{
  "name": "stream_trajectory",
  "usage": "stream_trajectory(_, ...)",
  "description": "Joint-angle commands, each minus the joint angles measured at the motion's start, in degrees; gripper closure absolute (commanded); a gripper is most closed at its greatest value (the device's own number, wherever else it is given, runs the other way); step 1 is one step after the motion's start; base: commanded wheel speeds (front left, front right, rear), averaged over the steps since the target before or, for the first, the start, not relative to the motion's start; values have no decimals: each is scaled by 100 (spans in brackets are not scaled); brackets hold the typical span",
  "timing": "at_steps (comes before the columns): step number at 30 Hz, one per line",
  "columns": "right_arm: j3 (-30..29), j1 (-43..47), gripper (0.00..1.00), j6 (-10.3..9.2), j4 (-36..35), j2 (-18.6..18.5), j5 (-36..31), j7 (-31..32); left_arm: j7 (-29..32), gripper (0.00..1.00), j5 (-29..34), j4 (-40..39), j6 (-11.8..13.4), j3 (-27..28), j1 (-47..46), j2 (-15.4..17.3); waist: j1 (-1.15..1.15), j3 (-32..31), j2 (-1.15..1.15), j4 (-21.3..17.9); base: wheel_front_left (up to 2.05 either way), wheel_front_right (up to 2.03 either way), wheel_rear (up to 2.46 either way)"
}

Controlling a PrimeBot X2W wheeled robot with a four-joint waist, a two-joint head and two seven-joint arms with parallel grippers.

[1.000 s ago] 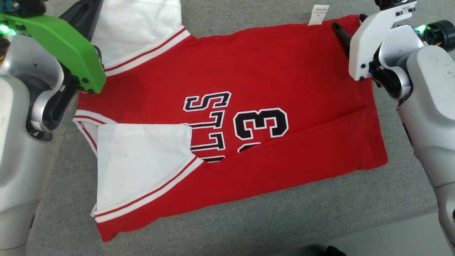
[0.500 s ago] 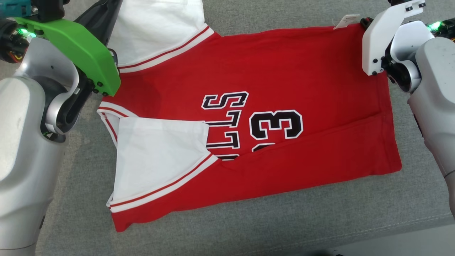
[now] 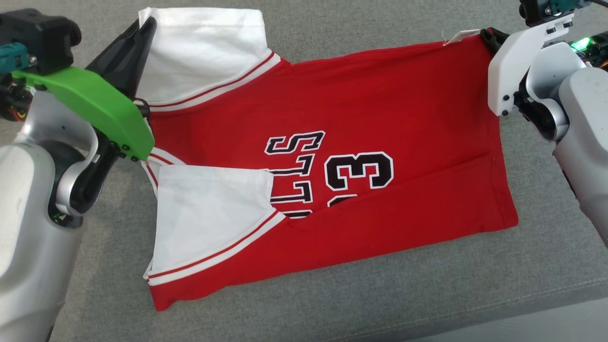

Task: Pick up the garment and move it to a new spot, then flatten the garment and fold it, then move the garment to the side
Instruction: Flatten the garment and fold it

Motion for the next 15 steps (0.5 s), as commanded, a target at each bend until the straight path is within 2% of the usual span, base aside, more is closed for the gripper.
stream_trajectory(1, 22, 160, 100, -5, -69, -51, 75, -60, -43, 100, -21, -90, 47, 30, 153, 49, 0, -106, 0, -20, 0, 0, 0)
stream_trajectory(7, 141, 673, 100, -5, -542, -301, 198, -301, -134, 100, -96, -690, 222, 63, 894, 139, 0, -411, 0, 30, 0, 0, 0)
stream_trajectory(15, 132, 1742, 100, -5, -1580, -770, 416, -571, -427, 100, -236, -1646, 711, 202, 2371, 143, 0, -769, 0, 175, 0, 0, 0)
